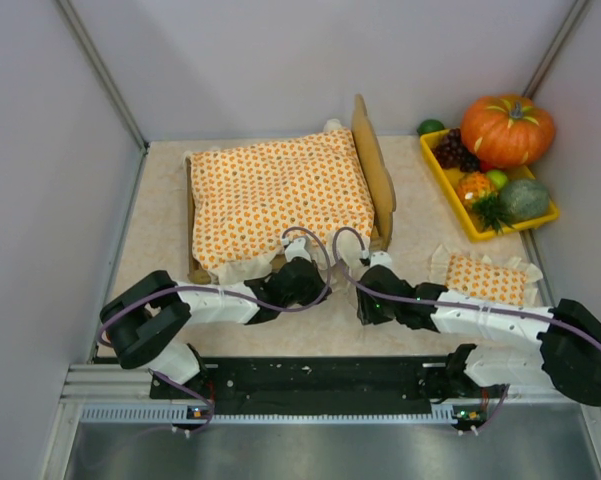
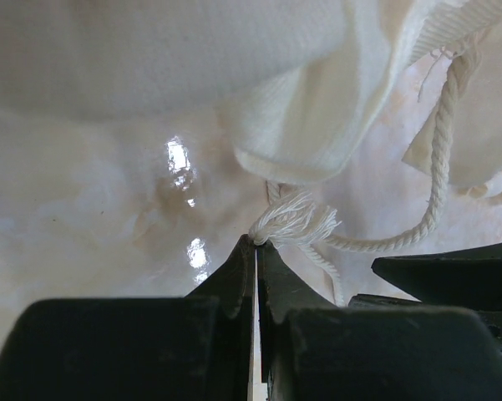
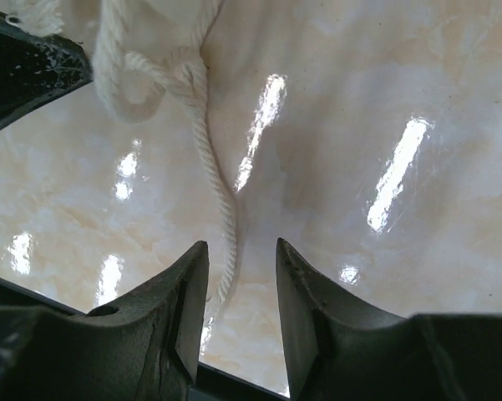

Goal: Set up the pet bed

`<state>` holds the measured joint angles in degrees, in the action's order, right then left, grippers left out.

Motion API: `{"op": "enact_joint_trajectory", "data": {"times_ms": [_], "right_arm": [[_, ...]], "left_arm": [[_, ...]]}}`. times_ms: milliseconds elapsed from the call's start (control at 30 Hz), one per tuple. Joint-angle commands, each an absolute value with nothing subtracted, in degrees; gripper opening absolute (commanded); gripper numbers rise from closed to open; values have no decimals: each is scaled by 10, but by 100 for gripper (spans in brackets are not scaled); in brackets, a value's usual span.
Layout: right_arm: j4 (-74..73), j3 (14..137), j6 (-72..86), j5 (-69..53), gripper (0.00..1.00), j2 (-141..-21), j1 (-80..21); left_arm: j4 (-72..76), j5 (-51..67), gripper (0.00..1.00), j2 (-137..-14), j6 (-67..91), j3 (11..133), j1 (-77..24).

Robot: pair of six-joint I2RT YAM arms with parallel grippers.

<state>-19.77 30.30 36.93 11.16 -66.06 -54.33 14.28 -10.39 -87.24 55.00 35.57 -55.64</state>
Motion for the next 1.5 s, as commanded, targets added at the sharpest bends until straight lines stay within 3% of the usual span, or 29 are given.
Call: {"op": "enact_joint_trajectory", "data": {"times_ms": [0,200,600,700,900,1167,1467], "right_arm": [[-183,341,355,153,38,-676,-566],[-180,356,360,170,36,-736,-586],[-202,363,391,214,12,-812,-623],[-221,366,406,231,0,-829,-624],[-265,370,437,280,0,-802,-619],[-248,330,436,216,0,-673,-475],[-227,351,360,171,0,-656,-300]], "left_arm": [[142,-116,0,-863,555,373,-559],[142,-120,0,-860,555,372,-559],[129,-123,0,-858,557,374,-559],[129,-124,0,-857,558,375,-559],[133,-119,0,-845,542,376,-559],[67,-112,0,-791,471,429,-579],[-61,-148,0,-746,423,497,-617]]}}
